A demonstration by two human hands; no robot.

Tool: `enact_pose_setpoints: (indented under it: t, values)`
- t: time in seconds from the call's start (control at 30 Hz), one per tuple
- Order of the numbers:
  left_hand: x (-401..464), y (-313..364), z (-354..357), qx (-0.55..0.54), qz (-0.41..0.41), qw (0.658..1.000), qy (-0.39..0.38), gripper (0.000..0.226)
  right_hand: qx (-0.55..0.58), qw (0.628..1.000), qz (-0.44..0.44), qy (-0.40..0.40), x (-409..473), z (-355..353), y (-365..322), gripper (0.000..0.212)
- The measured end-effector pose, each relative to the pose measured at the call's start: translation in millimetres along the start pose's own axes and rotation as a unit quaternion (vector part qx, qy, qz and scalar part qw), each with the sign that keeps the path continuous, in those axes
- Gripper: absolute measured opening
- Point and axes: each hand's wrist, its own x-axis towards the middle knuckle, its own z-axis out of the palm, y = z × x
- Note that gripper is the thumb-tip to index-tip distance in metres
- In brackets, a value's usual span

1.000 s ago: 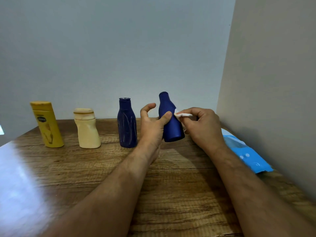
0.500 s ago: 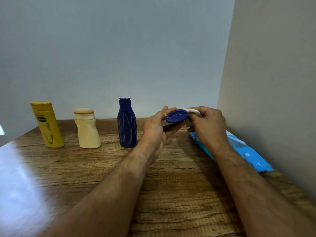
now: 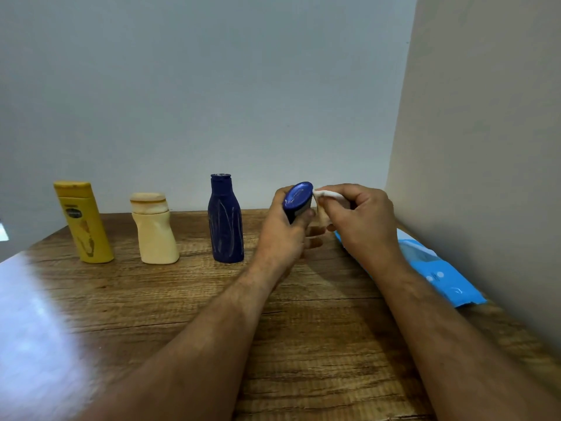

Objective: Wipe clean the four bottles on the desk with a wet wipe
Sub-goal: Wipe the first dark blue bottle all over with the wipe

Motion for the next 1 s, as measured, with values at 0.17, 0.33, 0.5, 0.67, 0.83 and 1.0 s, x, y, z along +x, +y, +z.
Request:
enact_pose_setpoints:
  t: [0.17, 0.33, 0.5, 0.67, 0.83, 1.0]
  values:
    - [6.3, -10.0, -2.5, 0.046, 0.018, 0.999, 0.017, 0.043, -0.079, 0.984, -0.153, 0.046, -4.1, 3.9, -1.7, 0.029]
    - [7.3, -14.2, -4.4, 0.081, 0.037, 0.996, -0.004, 0.049, -0.145, 0.980, -0.138, 0.009, -4.6, 3.6, 1.1, 0.025]
    - [9.7, -19.5, -11.5, 0.174, 0.077, 0.982, 0.017, 0.046, -0.192, 0.965, -0.158, -0.088, -8.0, 4.7, -1.8, 0.026]
    - [11.4, -21.4, -14.2, 0.193, 0.105, 0.975, 0.022, 0.043, -0.219, 0.952, -0.178, -0.116, -9.1, 5.1, -2.4, 0.027]
    - [14.9, -20.3, -11.5, 0.159, 0.084, 0.983, 0.031, 0.047, -0.178, 0.977, -0.116, -0.010, -1.8, 0.3, 4.6, 0.027]
    - [13.2, -22.6, -11.7, 0.196, 0.099, 0.975, 0.031, 0.046, -0.177, 0.967, -0.163, -0.079, -7.0, 1.3, 0.4, 0.023]
